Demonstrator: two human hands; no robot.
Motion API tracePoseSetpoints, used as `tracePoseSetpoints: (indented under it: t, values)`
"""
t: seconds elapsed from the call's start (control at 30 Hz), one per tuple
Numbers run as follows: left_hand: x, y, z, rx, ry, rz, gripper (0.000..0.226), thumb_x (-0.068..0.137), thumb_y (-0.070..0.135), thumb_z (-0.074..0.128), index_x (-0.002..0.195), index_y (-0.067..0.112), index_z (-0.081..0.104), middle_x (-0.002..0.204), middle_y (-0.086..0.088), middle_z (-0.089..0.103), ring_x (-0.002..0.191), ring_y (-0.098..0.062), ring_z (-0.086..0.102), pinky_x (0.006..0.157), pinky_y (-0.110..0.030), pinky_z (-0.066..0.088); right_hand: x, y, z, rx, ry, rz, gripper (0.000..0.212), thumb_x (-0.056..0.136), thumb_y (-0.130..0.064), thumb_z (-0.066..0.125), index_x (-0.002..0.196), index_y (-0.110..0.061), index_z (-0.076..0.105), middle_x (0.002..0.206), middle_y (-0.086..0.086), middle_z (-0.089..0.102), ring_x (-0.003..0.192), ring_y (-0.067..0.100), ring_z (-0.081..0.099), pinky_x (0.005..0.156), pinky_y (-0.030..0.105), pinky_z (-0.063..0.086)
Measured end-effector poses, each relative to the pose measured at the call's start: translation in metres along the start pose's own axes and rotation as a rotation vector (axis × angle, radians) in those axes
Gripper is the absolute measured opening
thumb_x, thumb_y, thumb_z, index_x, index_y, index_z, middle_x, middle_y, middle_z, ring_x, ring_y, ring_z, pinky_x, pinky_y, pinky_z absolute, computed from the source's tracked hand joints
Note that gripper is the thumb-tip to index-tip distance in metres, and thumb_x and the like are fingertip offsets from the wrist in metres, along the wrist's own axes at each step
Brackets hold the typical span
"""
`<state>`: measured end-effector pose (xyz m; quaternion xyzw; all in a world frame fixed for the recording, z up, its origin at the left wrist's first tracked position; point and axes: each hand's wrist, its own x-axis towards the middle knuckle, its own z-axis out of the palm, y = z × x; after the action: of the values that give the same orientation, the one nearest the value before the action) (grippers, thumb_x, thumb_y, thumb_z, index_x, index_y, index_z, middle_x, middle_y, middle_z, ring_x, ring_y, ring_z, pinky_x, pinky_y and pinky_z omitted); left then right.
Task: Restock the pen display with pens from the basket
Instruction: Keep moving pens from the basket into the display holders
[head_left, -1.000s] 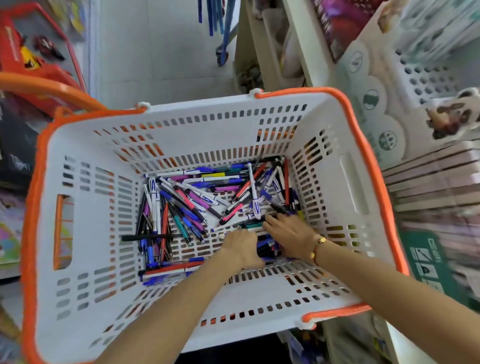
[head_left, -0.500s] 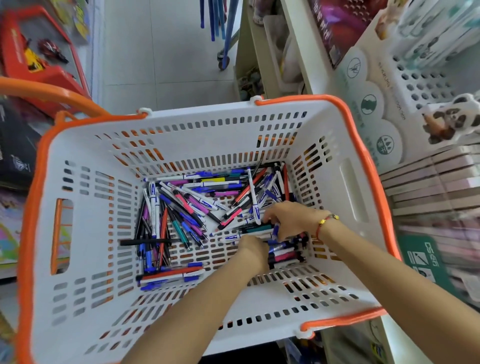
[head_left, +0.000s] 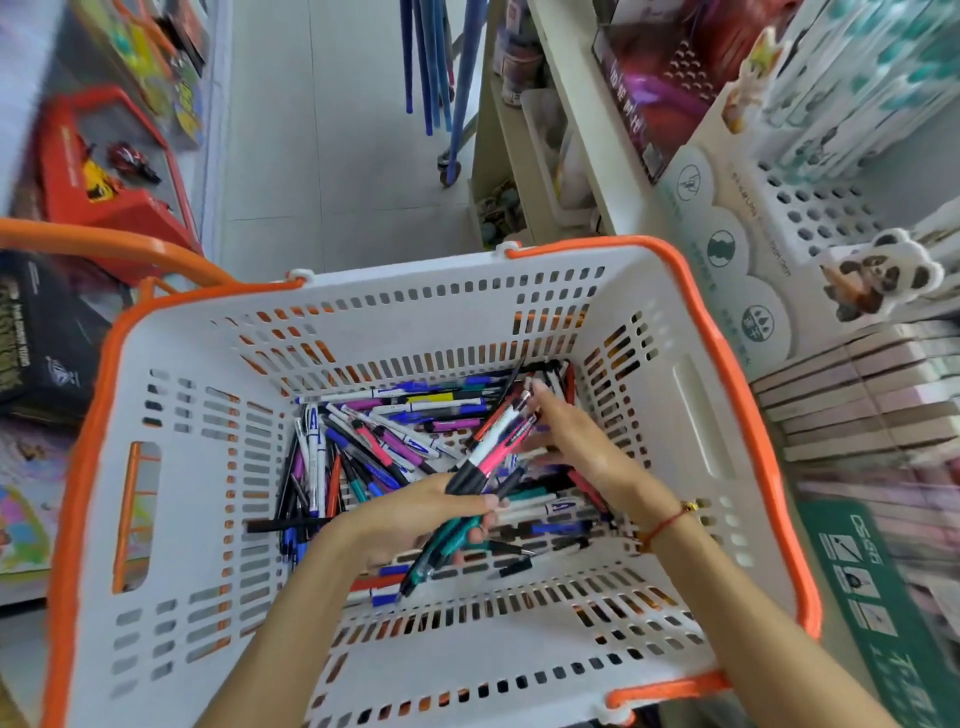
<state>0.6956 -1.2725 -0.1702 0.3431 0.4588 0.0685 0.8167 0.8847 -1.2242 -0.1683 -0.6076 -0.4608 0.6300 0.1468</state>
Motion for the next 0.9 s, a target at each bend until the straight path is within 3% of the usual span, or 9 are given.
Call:
tracePoseSetpoints:
  t: [0.1, 0.2, 0.27, 0.37, 0.5, 0.6, 0.7, 0.8, 0.9]
  values:
    - [0.002, 0.007, 0.003, -0.201, -0.115, 0.021, 0.022, 0.094, 0.022, 0.06, 0.113, 0.018, 0.048, 0.079, 0.006, 0.061, 0.069, -0.007, 0.055, 0.055, -0.019, 0.046, -0.002, -0.015, 0.011, 0.267, -0.057, -0.058, 0.039, 0.104, -0.044, 0.028, 0.124, -0.027, 0.056, 0.115, 0.006, 0.069, 0.103, 0.024, 0.067, 0.092, 0.037, 0.052]
    - [0.007, 0.006, 0.007, -0.289, -0.135, 0.019, 0.023, 0.09, 0.023, 0.063, 0.107, 0.014, 0.051, 0.083, 0.004, 0.064, 0.069, -0.008, 0.059, 0.055, -0.02, 0.048, -0.004, -0.022, 0.012, 0.473, -0.076, -0.088, 0.033, 0.107, -0.027, 0.03, 0.112, -0.011, 0.06, 0.107, 0.005, 0.072, 0.089, 0.019, 0.07, 0.082, 0.031, 0.055]
    - [0.007, 0.005, 0.008, -0.346, -0.107, -0.01, 0.026, 0.084, 0.025, 0.066, 0.104, 0.01, 0.058, 0.087, 0.0, 0.065, 0.069, -0.009, 0.061, 0.054, -0.021, 0.05, -0.006, -0.025, 0.009, 0.431, -0.097, -0.1, 0.03, 0.106, -0.025, 0.035, 0.109, -0.011, 0.06, 0.104, 0.005, 0.072, 0.089, 0.018, 0.069, 0.083, 0.031, 0.054]
    - [0.008, 0.004, 0.012, -0.429, -0.107, -0.041, 0.031, 0.082, 0.032, 0.068, 0.103, 0.009, 0.064, 0.084, -0.001, 0.062, 0.068, -0.01, 0.059, 0.052, -0.022, 0.05, -0.006, -0.022, 0.01, 0.19, -0.082, -0.108, 0.03, 0.103, -0.029, 0.042, 0.125, -0.014, 0.058, 0.113, 0.006, 0.072, 0.102, 0.024, 0.067, 0.093, 0.036, 0.053]
    - [0.009, 0.002, 0.016, -0.538, -0.029, 0.044, 0.031, 0.086, 0.025, 0.064, 0.112, 0.01, 0.059, 0.081, 0.0, 0.065, 0.068, -0.009, 0.062, 0.057, -0.024, 0.055, -0.003, -0.017, 0.012, 0.038, -0.034, 0.003, 0.057, 0.097, -0.057, 0.037, 0.142, -0.021, 0.039, 0.134, 0.003, 0.055, 0.12, 0.02, 0.056, 0.103, 0.045, 0.046]
    - [0.009, 0.002, 0.013, -0.668, 0.073, 0.079, 0.029, 0.084, 0.021, 0.065, 0.109, 0.009, 0.07, 0.095, -0.004, 0.073, 0.082, -0.013, 0.071, 0.065, -0.034, 0.06, -0.006, -0.018, 0.007, -0.044, -0.055, 0.038, 0.052, 0.095, -0.056, 0.044, 0.124, -0.014, 0.056, 0.1, 0.0, 0.067, 0.089, 0.011, 0.066, 0.096, 0.039, 0.051]
    - [0.006, 0.004, 0.011, -0.717, 0.039, 0.068, 0.033, 0.083, 0.012, 0.062, 0.114, 0.006, 0.069, 0.104, -0.009, 0.073, 0.092, -0.018, 0.072, 0.074, -0.043, 0.061, -0.012, -0.016, 0.006, -0.025, -0.16, 0.016, 0.039, 0.095, -0.041, 0.055, 0.104, -0.007, 0.071, 0.065, 0.004, 0.064, 0.068, 0.017, 0.062, 0.081, 0.039, 0.05]
    - [0.002, 0.003, 0.011, -0.626, -0.019, 0.053, 0.026, 0.081, 0.006, 0.061, 0.097, 0.014, 0.079, 0.114, -0.011, 0.071, 0.104, -0.021, 0.07, 0.083, -0.044, 0.059, -0.015, -0.02, 0.009, 0.008, -0.216, 0.006, 0.03, 0.096, -0.029, 0.057, 0.097, -0.004, 0.072, 0.068, 0.016, 0.054, 0.061, 0.024, 0.054, 0.063, 0.027, 0.055]
    - [0.0, 0.004, 0.01, -0.635, -0.03, 0.054, 0.03, 0.083, 0.003, 0.059, 0.106, 0.01, 0.076, 0.118, -0.016, 0.069, 0.106, -0.024, 0.069, 0.077, -0.04, 0.06, -0.015, -0.022, 0.008, -0.031, -0.251, -0.015, 0.027, 0.095, -0.03, 0.061, 0.089, -0.008, 0.073, 0.077, 0.021, 0.051, 0.068, 0.029, 0.048, 0.064, 0.023, 0.052]
